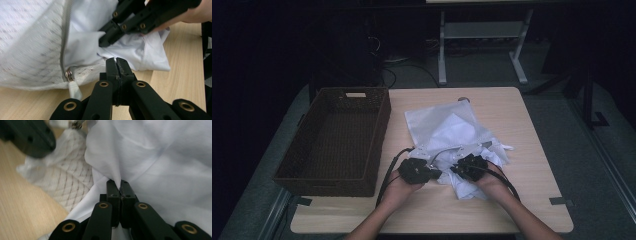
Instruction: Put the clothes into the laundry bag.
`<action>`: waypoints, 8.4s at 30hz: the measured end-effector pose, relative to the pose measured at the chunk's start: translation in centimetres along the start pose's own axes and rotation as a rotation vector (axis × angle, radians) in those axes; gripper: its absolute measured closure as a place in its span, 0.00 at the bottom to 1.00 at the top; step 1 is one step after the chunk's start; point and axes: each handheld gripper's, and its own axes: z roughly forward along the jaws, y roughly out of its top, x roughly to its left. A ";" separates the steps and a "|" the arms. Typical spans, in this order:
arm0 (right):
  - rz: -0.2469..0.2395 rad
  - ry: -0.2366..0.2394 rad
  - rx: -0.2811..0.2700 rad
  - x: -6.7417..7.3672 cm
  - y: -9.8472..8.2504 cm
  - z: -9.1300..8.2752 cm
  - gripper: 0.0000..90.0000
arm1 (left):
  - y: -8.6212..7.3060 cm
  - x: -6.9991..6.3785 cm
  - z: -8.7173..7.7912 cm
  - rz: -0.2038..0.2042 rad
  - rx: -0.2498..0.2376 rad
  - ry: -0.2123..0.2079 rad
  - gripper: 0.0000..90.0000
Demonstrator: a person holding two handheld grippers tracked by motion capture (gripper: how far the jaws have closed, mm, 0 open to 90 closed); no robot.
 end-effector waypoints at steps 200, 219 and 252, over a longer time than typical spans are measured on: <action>0.104 0.125 -0.205 -2.1 3.2 1.0 1.00 | -0.5 0.2 1.3 0.029 0.127 -0.023 1.00; 0.233 -0.028 -0.244 -9.7 -2.6 -6.6 0.45 | -0.5 0.5 1.1 0.015 0.125 -0.020 0.99; 0.193 -0.052 -0.048 -8.6 -5.6 -4.5 0.92 | -0.8 1.2 0.1 -0.007 0.103 0.014 0.99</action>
